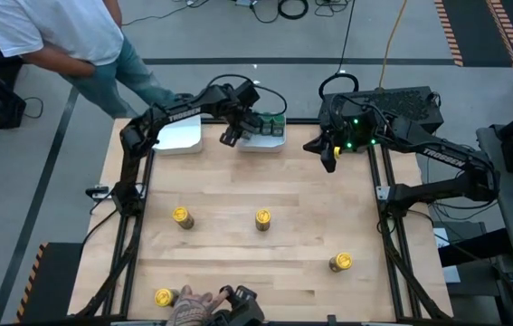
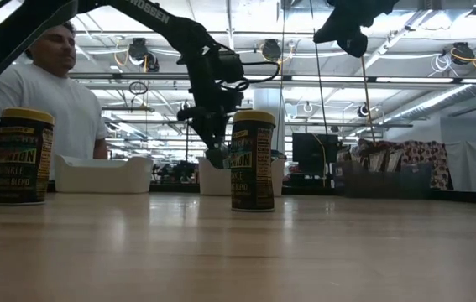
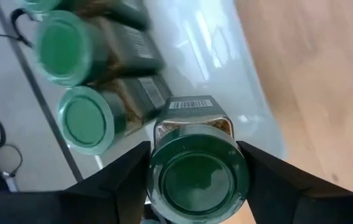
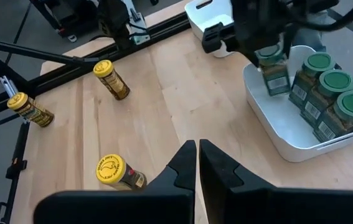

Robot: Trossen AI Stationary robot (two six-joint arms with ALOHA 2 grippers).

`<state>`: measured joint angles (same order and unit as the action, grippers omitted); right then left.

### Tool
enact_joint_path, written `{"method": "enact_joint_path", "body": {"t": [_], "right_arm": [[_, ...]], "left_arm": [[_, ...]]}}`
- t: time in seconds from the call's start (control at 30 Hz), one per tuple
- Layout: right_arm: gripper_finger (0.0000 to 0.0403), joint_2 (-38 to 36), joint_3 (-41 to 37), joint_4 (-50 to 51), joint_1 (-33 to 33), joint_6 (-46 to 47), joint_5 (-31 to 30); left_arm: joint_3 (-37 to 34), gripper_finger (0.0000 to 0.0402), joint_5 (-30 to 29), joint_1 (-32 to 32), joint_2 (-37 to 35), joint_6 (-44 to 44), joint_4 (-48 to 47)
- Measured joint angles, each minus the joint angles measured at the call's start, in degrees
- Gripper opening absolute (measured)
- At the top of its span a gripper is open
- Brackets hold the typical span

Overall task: Sort spices by type
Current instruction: Put the green seasoning bottle into the right white bin

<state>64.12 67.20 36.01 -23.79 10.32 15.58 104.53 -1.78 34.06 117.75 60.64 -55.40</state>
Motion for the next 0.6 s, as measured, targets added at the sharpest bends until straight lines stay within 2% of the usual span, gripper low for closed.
{"method": "enact_joint_path", "body": {"t": [0.2, 0.4, 0.6], "right_arm": [[0.0, 0.0, 0.0, 0.0, 0.0, -0.5, 1.3], [0.0, 0.0, 0.0, 0.1, 0.0, -0.6, 1.3], [0.0, 0.0, 0.0, 0.2, 0.0, -0.8, 1.3]], "left_arm": [[0.0, 0.0258, 0.0, 0.0, 0.0, -1.7, 1.1], [0.0, 0.0262, 0.0, 0.0, 0.0, -1.9, 0.9], [0.0, 0.0263, -0.5, -0.1, -0.1, -9.9, 1.0]]}}
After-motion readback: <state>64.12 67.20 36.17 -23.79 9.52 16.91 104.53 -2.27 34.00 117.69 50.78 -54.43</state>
